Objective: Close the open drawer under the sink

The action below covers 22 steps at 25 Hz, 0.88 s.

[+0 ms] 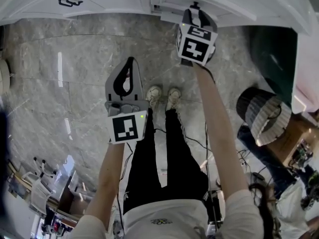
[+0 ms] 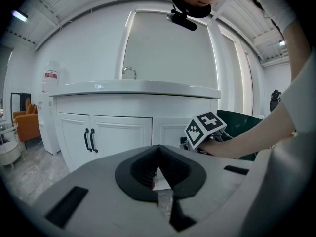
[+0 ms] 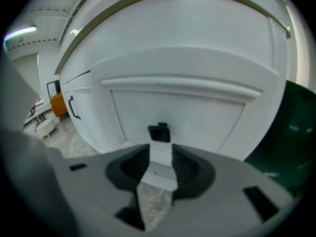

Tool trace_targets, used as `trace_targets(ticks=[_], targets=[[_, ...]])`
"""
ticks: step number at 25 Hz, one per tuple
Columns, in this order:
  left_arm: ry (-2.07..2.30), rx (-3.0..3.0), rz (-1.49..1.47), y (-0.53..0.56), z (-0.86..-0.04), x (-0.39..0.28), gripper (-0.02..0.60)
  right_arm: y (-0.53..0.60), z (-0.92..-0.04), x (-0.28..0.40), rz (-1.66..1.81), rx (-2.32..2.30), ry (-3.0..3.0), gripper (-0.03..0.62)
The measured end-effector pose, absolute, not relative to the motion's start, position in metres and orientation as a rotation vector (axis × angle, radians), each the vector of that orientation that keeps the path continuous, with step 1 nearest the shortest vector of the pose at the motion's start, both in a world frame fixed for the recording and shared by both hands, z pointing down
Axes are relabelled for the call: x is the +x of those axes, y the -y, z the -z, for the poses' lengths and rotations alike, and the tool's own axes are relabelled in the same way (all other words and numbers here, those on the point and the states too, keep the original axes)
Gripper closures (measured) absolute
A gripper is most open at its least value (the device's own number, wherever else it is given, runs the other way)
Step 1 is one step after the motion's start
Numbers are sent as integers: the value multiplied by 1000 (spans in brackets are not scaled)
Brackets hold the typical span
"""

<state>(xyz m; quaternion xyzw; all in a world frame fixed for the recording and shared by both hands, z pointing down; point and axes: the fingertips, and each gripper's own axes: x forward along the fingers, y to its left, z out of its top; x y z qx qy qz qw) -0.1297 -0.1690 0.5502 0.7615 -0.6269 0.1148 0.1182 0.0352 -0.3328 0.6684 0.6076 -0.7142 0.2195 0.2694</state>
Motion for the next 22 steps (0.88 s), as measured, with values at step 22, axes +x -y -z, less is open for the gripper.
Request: trace_targets(ticks=[22], targets=[[1829, 2405, -91, 205, -427, -88, 560, 324, -522, 61, -556, 1837, 1957, 488]])
